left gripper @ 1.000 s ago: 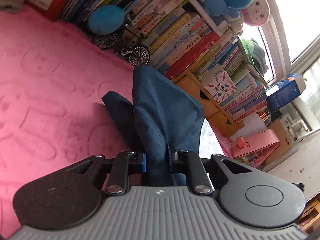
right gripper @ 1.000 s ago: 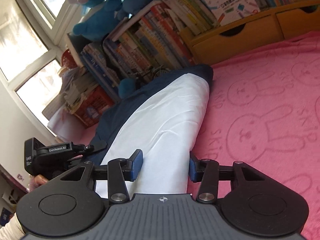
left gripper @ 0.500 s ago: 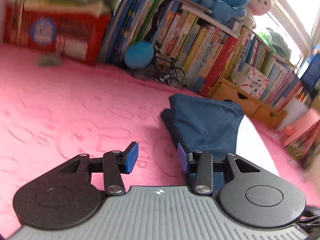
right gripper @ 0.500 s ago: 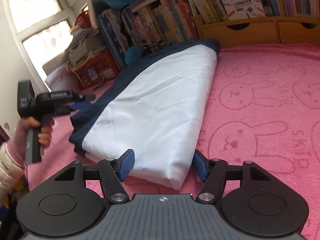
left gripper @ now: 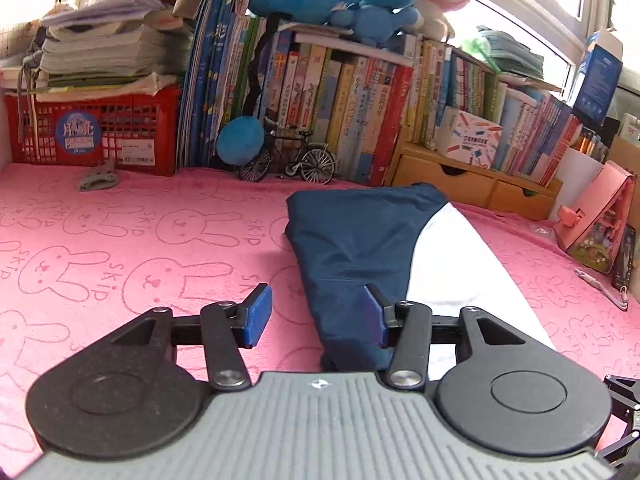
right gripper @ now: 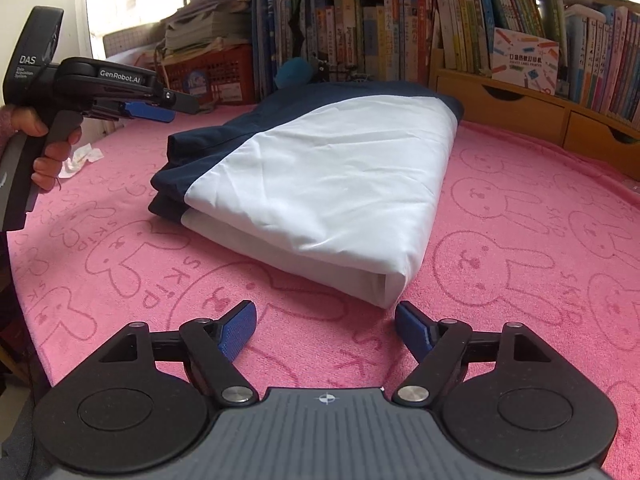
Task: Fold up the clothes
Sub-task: 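Open the left gripper and withdraw both grippers from the folded jacket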
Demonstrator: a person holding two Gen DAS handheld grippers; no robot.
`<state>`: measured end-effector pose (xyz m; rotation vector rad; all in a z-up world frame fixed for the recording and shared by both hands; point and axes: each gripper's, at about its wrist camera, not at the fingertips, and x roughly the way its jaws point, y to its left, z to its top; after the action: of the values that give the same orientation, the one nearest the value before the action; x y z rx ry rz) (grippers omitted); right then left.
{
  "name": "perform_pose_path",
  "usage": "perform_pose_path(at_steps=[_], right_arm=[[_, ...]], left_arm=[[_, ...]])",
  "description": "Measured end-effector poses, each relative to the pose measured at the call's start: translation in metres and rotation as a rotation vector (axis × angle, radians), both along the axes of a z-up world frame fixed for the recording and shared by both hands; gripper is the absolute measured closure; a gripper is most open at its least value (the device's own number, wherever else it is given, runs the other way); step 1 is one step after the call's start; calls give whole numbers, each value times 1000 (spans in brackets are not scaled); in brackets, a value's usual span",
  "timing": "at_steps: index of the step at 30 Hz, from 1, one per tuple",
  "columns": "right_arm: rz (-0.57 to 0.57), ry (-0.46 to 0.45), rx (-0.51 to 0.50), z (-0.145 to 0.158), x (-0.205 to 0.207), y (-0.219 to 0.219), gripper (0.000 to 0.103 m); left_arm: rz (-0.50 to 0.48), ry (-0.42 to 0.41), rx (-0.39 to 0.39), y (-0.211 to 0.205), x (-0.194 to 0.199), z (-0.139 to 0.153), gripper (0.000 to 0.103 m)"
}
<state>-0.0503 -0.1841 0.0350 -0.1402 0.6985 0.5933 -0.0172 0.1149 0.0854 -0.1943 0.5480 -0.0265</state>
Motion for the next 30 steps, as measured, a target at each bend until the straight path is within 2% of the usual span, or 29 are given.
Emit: perform_pose_path(at_steps=[6, 11, 15, 19, 23, 25, 26, 30], right_arm=[[-43, -10, 3, -2, -9, -8, 23], [-83, -27, 16, -3, -13, -13, 22], [-120, -44, 21, -3, -13, -18, 20], [-149, -47, 25, -8, -10, -24, 19], [-137, -59, 22, -10, -10, -25, 17], [-129, -63, 17, -10, -11, -24, 14], [-125, -65, 14, -10, -11, -23, 13], [-107, -63, 6, -11, -10, -20, 7]], left_arm=[[-84, -49, 47, -45, -23, -2, 48], [-108, -33, 119, -76, -25, -25, 47], [-76, 1, 155, -77, -22, -44, 47], [-62, 19, 157, -65, -24, -56, 48], [-72, 10, 280, -69, -35, -63, 48], [-41, 26, 326, -66, -39, -69, 39], [-23, 36, 331, -63, -41, -71, 33], [19, 72, 176, -31, -49, -75, 27]])
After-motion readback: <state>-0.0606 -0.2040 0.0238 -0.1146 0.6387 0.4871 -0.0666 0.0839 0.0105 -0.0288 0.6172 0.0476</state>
